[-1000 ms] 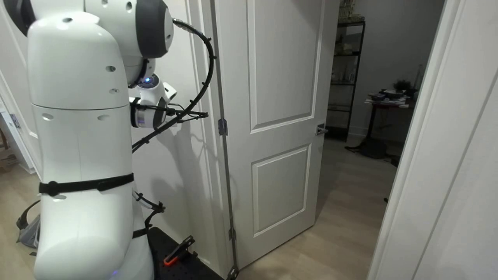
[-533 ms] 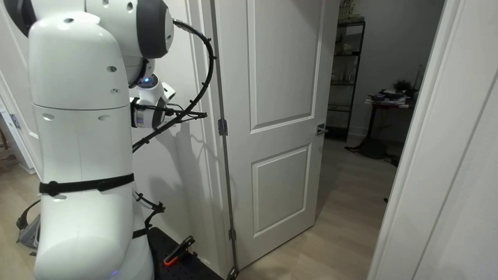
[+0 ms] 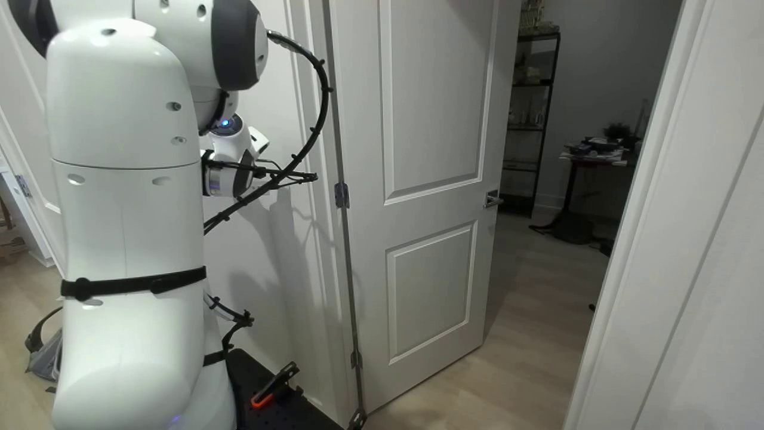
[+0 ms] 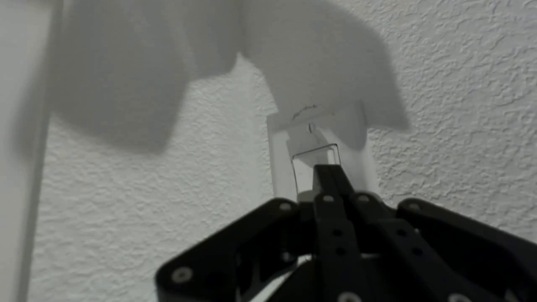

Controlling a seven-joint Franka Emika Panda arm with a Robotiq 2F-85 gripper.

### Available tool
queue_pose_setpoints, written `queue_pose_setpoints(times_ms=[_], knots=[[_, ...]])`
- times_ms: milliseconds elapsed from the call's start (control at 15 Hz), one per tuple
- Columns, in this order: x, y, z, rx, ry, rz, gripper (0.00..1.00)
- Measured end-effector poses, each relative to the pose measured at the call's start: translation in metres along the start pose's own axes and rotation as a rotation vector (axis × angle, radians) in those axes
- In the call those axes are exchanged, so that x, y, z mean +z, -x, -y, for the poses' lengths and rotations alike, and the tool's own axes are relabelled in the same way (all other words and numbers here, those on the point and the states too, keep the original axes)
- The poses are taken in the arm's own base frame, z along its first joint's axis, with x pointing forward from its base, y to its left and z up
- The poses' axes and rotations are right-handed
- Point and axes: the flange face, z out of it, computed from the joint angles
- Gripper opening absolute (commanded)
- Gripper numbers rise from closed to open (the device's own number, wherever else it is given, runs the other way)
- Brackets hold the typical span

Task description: Turn the light switch on and off four times

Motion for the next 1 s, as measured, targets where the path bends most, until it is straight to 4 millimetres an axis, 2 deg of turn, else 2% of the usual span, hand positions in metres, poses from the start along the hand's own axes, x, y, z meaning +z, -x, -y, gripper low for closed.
queue_pose_setpoints(times_ms=[67,133,200,333,800,867,1000], knots=[[0.0,0.0,0.0,0.0,0.0,0.001,0.0],[0.0,0.0,0.0,-0.001,0.0,0.002,0.26],[0.0,0.0,0.0,-0.001,-0.001,0.003,0.28],[0.0,0.0,0.0,-0.001,-0.001,0.003,0.4],[-0.001,0.0,-0.009,0.007,0.015,0.0,0.95],[-0.001,0.0,-0.01,0.007,0.018,-0.001,0.99],[-0.001,0.0,-0.01,0.006,0.02,-0.001,1.0]])
